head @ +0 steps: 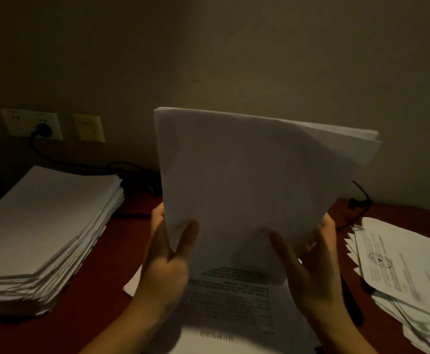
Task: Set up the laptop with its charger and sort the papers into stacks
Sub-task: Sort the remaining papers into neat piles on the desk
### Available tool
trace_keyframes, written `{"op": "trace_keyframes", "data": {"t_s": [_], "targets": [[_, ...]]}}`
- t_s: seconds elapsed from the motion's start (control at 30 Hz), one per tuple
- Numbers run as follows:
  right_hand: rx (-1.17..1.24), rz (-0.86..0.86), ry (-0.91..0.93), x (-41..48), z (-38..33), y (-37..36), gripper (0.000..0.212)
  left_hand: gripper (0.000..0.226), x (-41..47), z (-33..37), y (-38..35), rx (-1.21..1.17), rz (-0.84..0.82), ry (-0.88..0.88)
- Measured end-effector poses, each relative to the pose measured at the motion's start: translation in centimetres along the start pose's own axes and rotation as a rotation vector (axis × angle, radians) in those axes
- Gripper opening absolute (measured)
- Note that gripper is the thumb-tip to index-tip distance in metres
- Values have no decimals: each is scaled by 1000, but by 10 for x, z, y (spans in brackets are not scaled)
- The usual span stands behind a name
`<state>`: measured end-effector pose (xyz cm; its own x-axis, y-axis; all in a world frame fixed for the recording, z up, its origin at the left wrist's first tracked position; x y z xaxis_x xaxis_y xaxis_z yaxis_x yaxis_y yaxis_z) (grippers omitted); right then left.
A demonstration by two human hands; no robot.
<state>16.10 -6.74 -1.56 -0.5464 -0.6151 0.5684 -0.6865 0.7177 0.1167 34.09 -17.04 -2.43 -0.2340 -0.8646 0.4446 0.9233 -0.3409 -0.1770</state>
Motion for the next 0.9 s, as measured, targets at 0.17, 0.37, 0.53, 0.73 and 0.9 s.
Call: {"op": "trace_keyframes", "data": {"t_s": [0.17,0.37,0.53,0.73,0.9], "targets": [[46,-16,6,-1,7,-1,55,44,-2,-12,3,81,-3,54],[97,-66,-132,-1,16,-2,39,28,0,-18,1,96,-76,202],[26,-103,-192,7,5,0,27,27,10,-18,14,105,-61,253],[-27,-169,-233,20,-15,-21,21,17,28,8,36,179,3,234],[18,-223,-332,30,-27,-57,23,11,44,31,73,247,51,254]]}}
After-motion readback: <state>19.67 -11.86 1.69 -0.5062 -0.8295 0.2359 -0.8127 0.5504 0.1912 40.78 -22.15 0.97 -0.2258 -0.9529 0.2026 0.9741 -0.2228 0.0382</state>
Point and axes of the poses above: each hand's wrist, its own x-axis towards the middle knuckle, its own y-axis out of the back of the hand, z = x × y, the point moved 1 cm from there along x, towards the middle knuckle, and after that the axes turned 3 degrees about -x, right-handed, at the moved point
